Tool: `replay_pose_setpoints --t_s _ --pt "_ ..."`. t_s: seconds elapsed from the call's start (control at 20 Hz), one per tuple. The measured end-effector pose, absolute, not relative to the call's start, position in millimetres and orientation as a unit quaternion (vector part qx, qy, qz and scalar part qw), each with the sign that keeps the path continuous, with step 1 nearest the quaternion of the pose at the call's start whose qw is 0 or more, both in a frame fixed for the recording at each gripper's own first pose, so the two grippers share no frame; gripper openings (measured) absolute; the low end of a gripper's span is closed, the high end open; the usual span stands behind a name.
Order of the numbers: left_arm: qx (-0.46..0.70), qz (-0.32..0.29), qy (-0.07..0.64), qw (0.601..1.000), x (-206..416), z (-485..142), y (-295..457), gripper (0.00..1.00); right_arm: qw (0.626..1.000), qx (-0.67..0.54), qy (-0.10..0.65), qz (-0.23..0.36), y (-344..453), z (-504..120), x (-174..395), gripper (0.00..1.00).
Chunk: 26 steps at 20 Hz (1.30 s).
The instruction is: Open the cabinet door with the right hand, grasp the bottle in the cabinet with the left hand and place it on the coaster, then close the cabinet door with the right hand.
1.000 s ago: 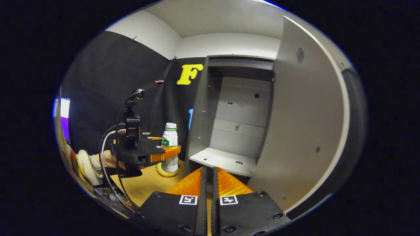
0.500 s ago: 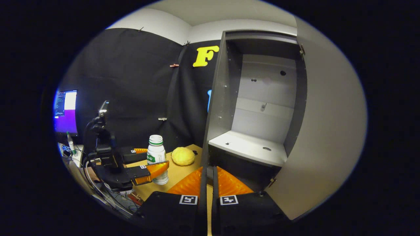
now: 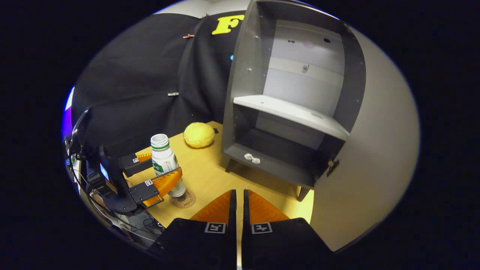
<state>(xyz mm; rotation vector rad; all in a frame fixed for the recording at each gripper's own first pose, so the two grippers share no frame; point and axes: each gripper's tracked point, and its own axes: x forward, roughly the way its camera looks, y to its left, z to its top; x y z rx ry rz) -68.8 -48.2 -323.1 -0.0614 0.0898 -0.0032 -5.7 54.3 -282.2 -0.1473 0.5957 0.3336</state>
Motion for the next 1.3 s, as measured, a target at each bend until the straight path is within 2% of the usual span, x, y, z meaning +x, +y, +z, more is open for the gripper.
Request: replay_pose_setpoints --t_s 0.35,0.8,0.9,1.05,1.3 --pt "-0.046 -0.01 0.053 0.997 -68.2 -367.7 -45.8 0.76 0.92 -0.081 0.336 0.182 73.8 -324.4 -24.3 0.11" --pt "-0.038 -0.026 0.04 0.998 -66.0 -378.4 -53.5 0.77 0.909 -0.085 0.355 0.2 93.3 -341.0 -37.3 0.11" --pt "-0.04 -0.022 0.045 0.998 -65.0 -382.6 -51.1 0.79 0.907 -0.087 0.36 0.202 95.1 -343.7 -42.0 0.1" --pt "-0.046 -0.027 0.058 0.997 -63.7 -386.5 -53.0 0.88 0.903 -0.089 0.366 0.206 98.4 -344.6 -46.2 0.1" --pt "-0.066 -0.033 0.055 0.996 -56.1 -361.3 -49.3 0.89 0.906 -0.079 0.36 0.206 100.8 -330.0 -48.2 0.1"
